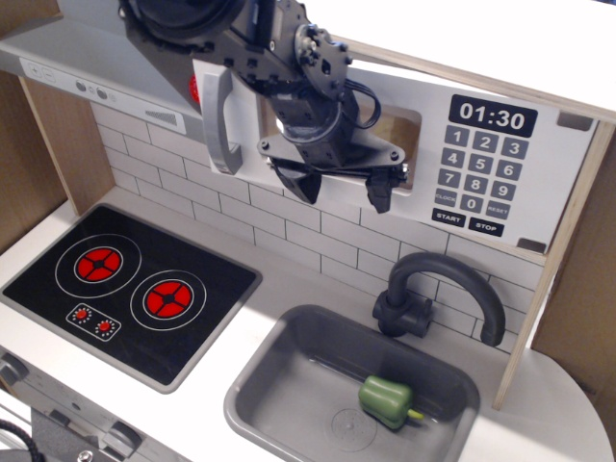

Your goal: Close microwave

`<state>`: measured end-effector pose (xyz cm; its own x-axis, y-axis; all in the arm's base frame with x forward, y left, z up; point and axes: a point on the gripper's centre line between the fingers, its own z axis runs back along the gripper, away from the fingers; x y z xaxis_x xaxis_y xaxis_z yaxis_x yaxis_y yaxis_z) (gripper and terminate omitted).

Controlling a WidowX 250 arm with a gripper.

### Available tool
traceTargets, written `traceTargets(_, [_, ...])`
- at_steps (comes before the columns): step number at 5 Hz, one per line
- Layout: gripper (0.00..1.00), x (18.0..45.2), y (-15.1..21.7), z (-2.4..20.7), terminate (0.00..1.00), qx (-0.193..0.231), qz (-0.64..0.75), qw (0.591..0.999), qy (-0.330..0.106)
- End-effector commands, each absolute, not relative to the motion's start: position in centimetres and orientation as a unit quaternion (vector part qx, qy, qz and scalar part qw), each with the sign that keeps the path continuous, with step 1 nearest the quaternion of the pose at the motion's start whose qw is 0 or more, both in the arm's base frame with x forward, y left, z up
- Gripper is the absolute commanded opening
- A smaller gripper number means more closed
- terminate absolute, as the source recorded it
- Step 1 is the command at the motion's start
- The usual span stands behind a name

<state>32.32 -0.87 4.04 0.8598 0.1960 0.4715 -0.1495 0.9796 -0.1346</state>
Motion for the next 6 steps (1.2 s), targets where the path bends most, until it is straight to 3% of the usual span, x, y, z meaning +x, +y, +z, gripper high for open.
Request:
traceTargets(1, [1.0,33.6,-1.0,5.6,0.0,-0.032,0.074,0.949,-0.304])
traceTargets(3, [1.0,34.8,-0.8,5.4,0.0,-0.021,0.072,0.944,-0.322])
traceTargets(6, [1.0,35.7,-0.9,5.0,0.0,-0.027,0.079,0.945,-0.316])
